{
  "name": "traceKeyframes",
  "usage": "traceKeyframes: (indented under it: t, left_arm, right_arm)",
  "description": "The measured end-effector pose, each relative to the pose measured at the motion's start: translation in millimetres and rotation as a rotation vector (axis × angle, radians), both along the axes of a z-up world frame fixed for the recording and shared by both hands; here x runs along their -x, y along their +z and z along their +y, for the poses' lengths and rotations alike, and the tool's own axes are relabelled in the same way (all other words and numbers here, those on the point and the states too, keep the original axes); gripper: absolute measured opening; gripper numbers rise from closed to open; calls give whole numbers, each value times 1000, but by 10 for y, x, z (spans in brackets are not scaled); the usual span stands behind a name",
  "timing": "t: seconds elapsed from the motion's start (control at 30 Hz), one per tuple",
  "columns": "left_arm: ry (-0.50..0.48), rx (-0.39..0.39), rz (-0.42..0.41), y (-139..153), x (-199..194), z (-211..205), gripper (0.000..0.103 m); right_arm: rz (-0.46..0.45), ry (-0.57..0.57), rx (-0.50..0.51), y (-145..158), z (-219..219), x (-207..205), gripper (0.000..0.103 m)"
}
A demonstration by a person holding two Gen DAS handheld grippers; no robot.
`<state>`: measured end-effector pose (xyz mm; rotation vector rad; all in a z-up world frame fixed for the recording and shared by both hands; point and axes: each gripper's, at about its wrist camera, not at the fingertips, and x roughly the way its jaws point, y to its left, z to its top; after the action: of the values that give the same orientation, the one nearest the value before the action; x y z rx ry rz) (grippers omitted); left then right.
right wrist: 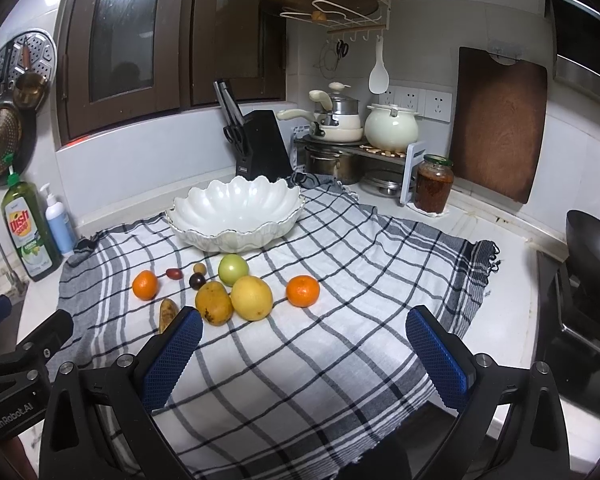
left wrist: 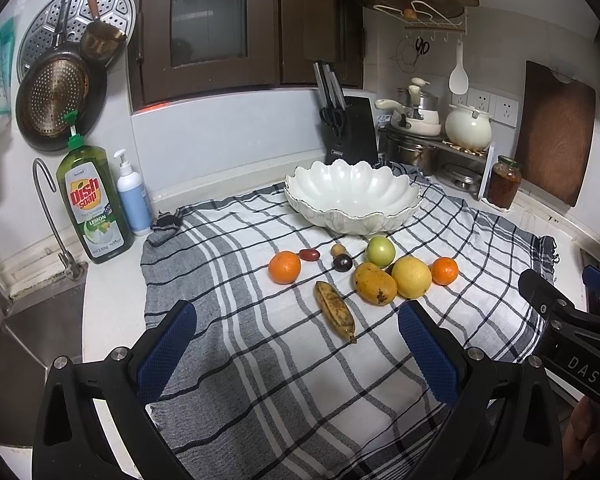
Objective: Organize fruits
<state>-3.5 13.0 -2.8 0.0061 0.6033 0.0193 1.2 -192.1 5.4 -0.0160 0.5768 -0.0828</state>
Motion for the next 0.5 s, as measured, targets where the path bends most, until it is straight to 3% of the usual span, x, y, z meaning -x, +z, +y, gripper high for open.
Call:
traceKeyframes:
  t: [0.5]
  left_arm:
    - [1,0,-2,0,2,2,103]
  right_arm:
    - [-3,0,-1,2,-5,-1,103]
